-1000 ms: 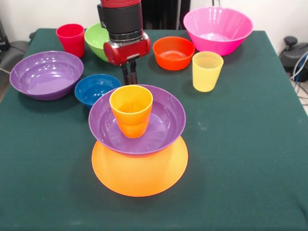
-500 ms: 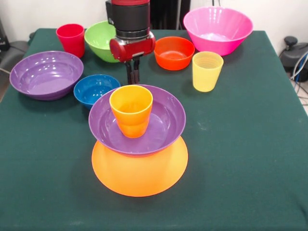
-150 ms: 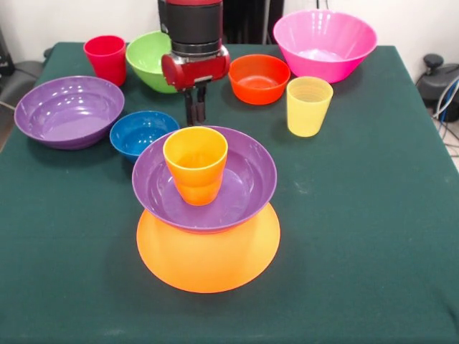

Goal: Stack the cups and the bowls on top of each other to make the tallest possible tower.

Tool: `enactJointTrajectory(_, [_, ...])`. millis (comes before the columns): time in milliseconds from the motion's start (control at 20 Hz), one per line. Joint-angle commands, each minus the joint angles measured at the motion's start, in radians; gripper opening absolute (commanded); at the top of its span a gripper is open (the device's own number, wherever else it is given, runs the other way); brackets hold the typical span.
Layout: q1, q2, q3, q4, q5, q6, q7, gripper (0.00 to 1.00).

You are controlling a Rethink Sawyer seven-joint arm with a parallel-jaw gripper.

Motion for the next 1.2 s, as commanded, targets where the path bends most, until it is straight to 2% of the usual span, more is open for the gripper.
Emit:
enactJointTrajectory(50, [0.033,-0.010,-0.029,-0.049,0.013,-0.011,0.150,1.00])
enactJointTrajectory(250, [0.072,-0.017,-0.087,-0.064,0.016,-0.025,0.179,1.00])
enactJointTrajectory(450, [0.076,0.004,-0.098,-0.070,0.019,-0.050,0.187,1.00])
enactJointTrajectory(900, [0.005,0.079,-0.021,-0.087,0.013,-0.051,0.147,1.00])
enactJointTrajectory(1200, [-0.036,0.099,0.028,-0.079,0.008,-0.041,0.124,1.00])
